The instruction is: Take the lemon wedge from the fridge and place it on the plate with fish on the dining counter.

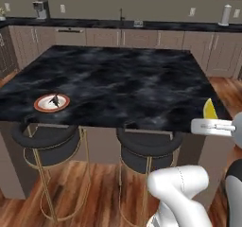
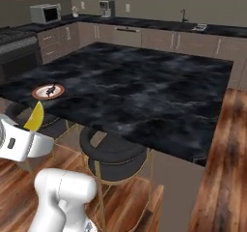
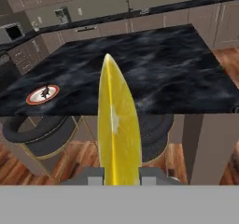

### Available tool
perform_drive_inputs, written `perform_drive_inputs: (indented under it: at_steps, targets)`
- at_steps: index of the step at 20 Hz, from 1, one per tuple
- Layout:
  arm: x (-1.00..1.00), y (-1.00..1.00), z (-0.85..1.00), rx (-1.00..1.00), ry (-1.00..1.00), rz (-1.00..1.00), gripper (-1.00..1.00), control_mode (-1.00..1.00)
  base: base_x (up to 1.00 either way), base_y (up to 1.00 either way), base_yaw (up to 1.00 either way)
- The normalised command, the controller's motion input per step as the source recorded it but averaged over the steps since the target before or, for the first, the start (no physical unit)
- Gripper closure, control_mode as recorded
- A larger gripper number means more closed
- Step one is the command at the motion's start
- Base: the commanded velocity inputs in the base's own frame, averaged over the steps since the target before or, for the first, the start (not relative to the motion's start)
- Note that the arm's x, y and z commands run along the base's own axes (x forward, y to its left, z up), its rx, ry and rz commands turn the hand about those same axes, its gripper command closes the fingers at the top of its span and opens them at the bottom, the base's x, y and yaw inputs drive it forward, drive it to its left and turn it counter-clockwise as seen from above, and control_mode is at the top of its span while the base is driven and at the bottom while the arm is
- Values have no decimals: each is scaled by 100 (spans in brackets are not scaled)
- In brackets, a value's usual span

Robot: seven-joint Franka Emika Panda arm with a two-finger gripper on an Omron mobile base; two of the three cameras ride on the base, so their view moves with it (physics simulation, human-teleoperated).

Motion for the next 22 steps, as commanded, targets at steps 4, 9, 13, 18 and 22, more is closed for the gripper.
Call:
perform_drive_inputs:
  at_steps: [4, 9, 13, 18, 22]
  targets:
    - [0, 0, 0, 0, 0, 0, 100, 100, 48, 100, -36]
    - [0, 0, 0, 0, 0, 0, 100, 100, 46, 100, -30]
    - [0, 0, 0, 0, 0, 0, 100, 100, 85, 100, -23]
    - [0, 0, 0, 0, 0, 0, 100, 100, 100, 100, -15]
    - [0, 0, 0, 0, 0, 0, 100, 100, 100, 59, -12]
